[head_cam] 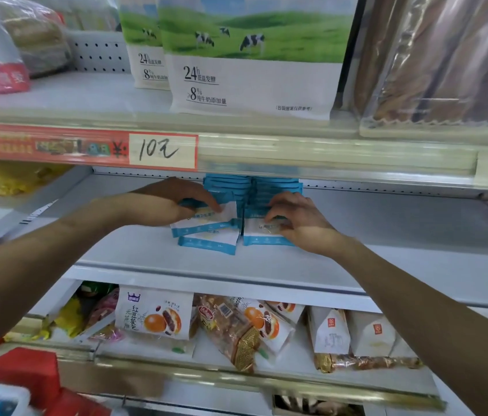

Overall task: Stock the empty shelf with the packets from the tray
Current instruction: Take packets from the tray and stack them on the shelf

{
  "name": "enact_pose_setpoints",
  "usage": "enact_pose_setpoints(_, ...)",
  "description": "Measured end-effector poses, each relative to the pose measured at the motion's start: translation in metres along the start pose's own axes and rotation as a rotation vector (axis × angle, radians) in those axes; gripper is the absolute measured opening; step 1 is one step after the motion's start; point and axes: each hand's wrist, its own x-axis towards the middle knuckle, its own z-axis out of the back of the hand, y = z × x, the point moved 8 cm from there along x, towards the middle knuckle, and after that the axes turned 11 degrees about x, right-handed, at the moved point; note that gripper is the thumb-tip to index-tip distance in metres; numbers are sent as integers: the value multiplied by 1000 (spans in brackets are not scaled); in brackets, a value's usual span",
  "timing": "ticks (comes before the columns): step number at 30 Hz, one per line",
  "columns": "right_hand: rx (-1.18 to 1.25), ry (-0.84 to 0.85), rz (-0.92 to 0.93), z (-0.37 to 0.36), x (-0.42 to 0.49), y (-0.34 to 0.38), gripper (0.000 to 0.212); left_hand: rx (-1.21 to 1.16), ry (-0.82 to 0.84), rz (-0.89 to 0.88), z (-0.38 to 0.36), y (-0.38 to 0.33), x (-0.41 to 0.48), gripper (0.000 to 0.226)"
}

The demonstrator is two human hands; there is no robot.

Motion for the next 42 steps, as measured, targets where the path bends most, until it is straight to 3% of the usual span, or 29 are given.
enact_pose_setpoints(5, 99, -57, -61, 10, -9, -12, 37, 12, 21, -48, -7, -16, 16, 51)
enact_pose_setpoints(15, -14, -209, -226, 40, -43, -37, 40, 87, 112, -177, -42, -75, 76, 44)
enact_pose_setpoints(25, -71, -259, -196, 57, -69, -37, 40, 148, 144, -260, -77, -83, 101, 40)
enact_pose_setpoints(32, -81, -252, -193, 51, -63, -30, 39, 282, -74, -252, -80, -81, 100, 37)
enact_pose_setpoints(42, -51, -214, -116, 32, -31, -4, 40, 389, -254, -237, -77, -72, 75, 33)
